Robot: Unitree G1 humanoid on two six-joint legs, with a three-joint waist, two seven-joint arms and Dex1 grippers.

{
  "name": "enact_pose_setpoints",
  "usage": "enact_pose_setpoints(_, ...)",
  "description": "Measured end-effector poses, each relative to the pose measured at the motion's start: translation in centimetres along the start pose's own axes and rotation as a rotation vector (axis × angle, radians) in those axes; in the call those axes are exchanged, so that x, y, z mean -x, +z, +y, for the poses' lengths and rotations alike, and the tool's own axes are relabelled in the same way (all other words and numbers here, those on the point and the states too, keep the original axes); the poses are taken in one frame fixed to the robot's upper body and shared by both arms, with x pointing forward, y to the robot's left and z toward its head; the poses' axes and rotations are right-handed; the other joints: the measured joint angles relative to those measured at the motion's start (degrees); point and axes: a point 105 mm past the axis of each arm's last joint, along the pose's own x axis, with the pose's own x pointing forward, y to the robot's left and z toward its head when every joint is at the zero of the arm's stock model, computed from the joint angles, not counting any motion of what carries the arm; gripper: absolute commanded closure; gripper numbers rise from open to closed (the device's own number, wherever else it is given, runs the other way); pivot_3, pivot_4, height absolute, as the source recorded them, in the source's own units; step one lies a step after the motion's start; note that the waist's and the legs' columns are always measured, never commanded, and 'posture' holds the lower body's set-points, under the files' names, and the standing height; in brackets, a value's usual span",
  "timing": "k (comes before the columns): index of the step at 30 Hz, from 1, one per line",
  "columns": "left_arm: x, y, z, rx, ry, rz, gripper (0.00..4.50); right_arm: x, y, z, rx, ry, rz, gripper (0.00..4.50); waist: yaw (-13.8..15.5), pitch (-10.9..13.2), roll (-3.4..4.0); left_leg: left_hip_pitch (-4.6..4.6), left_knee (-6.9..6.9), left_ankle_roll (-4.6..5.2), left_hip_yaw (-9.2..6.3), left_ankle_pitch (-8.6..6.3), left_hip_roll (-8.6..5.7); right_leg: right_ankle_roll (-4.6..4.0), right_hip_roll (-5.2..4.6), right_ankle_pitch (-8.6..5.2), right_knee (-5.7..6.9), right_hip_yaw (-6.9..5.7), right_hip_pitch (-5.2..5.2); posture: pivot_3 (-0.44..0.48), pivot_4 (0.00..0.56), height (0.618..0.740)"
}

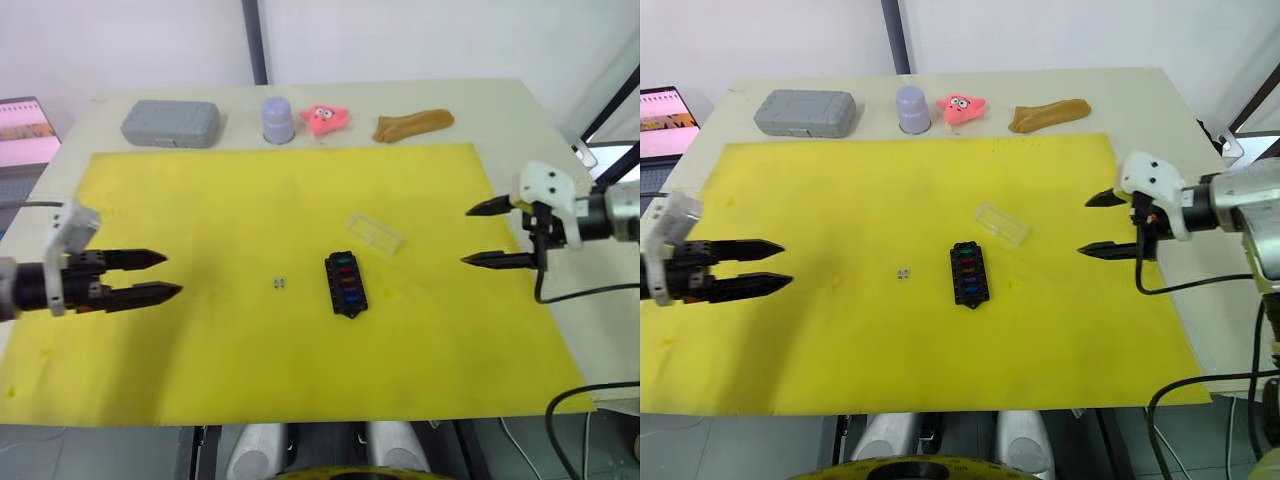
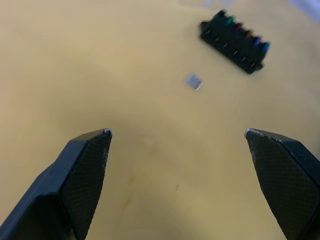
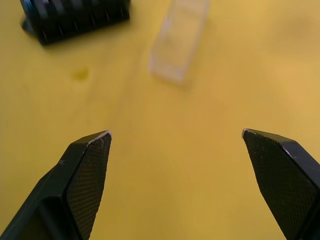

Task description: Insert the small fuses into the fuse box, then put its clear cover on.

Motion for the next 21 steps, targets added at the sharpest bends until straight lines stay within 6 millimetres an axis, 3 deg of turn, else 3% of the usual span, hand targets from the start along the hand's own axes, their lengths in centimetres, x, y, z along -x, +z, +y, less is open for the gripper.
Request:
enact_pose_setpoints(3,-4.2,0.3,-1.1,0.117,-0.154,-0.061,0.0,-2.3,3.7,1.4,0.082,0.093,-0.105,0.08,0.1,0.0,-0.05,-0.1,0.09,-0.01,-0.01,0.01,-0.01,0.01,0.03,0.01,0.04,-0.02,-0.06,0.0,0.15,0.731)
enact_pose_setpoints(6,-6.7,-0.1,-1.4,0.316,-0.248,-0.101,0.0,-4.0,5.6,3.2,0.133,0.175,-0.157,0.08,0.1,0.0,-0.15,-0.23,0.12,-0.13,-0.01,0.08,-0.02,0.02,0.04,0.01,0.05,-0.02,-0.19,0.0,0.15,0.731)
enact_pose_setpoints(13,-8.5,-1.2,-0.6,0.646,-0.296,-0.076,0.0,-5.5,8.3,5.4,0.19,0.239,-0.216,0.08,0.0,0.0,-0.16,-0.21,0.13,-0.37,-0.02,0.22,-0.04,0.02,0.04,0.01,0.2,-0.02,-0.25,0.0,0.15,0.731)
enact_pose_setpoints(21,-9.5,-2.6,-0.6,0.761,-0.307,-0.045,0.0,-6.1,9.2,6.2,0.214,0.245,-0.241,0.08,0.1,0.0,-0.17,-0.2,0.13,-0.41,-0.02,0.25,-0.06,0.02,0.01,0.01,0.21,0.0,-0.25,0.0,0.15,0.731)
